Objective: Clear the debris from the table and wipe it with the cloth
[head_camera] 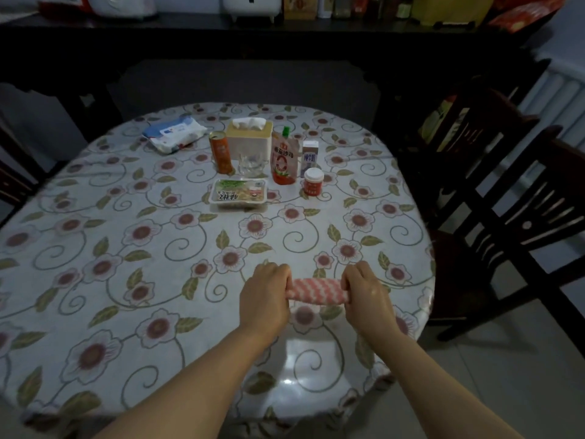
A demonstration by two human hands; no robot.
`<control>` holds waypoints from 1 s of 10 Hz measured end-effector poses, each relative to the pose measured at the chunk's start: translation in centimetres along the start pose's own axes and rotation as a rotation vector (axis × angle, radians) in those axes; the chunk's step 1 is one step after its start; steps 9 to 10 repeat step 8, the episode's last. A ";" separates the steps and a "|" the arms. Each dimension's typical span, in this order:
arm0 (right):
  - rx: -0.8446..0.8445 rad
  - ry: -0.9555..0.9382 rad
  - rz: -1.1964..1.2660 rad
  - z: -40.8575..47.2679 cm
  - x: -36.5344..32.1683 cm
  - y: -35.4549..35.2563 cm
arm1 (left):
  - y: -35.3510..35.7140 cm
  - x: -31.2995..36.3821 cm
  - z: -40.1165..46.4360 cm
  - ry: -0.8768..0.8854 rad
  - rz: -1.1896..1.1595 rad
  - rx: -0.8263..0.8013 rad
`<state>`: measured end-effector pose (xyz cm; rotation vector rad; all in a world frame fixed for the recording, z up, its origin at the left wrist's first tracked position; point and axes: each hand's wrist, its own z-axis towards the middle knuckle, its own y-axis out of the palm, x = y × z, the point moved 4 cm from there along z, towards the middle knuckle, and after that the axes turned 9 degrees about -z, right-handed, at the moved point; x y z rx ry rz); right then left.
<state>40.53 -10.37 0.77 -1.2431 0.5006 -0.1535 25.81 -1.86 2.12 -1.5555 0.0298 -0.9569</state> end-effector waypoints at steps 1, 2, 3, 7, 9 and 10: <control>-0.137 -0.061 -0.078 -2.1 1.9 3.4 | 2.8 -0.9 -0.8 0.046 0.089 -0.107; -0.302 -0.030 -0.138 -5.6 3.4 6.4 | 5.8 -2.5 -3.4 -0.038 0.185 -0.376; -0.330 0.041 -0.090 -7.0 3.7 7.5 | 6.8 -3.6 -5.3 -0.116 0.152 -0.378; -0.680 -0.062 -0.214 -6.5 1.4 9.1 | 8.2 -3.5 -5.5 -0.116 0.174 -0.578; -0.545 -0.054 -0.168 -5.7 0.9 7.1 | 6.6 -3.8 -5.5 -0.167 0.149 -0.557; -0.545 -0.054 -0.168 -5.7 0.9 7.1 | 6.6 -3.8 -5.5 -0.167 0.149 -0.557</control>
